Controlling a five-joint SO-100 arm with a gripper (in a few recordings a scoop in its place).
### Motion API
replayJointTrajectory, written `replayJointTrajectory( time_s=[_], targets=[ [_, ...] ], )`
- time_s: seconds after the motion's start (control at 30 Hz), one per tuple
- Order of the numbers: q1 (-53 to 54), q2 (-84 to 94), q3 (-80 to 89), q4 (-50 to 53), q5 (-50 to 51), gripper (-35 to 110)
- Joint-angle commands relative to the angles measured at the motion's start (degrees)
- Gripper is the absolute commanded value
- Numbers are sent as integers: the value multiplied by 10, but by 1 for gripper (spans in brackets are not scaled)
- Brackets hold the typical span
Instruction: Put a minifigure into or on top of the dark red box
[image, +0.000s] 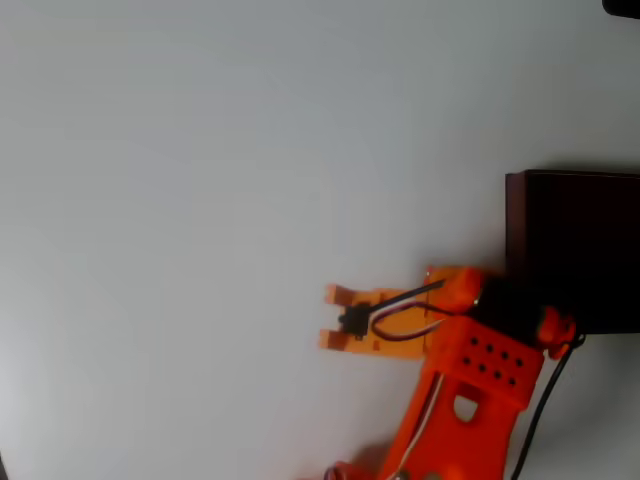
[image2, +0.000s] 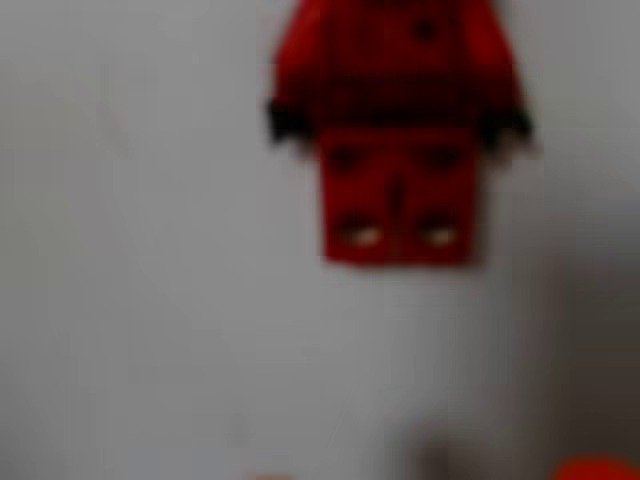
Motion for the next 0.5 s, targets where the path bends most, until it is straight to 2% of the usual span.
replayJointTrajectory(
  time_s=[0.0,0.47],
  targets=[
    [7,50,29,-17,-15,15],
    [4,90,106,-56,4,14]
  ],
)
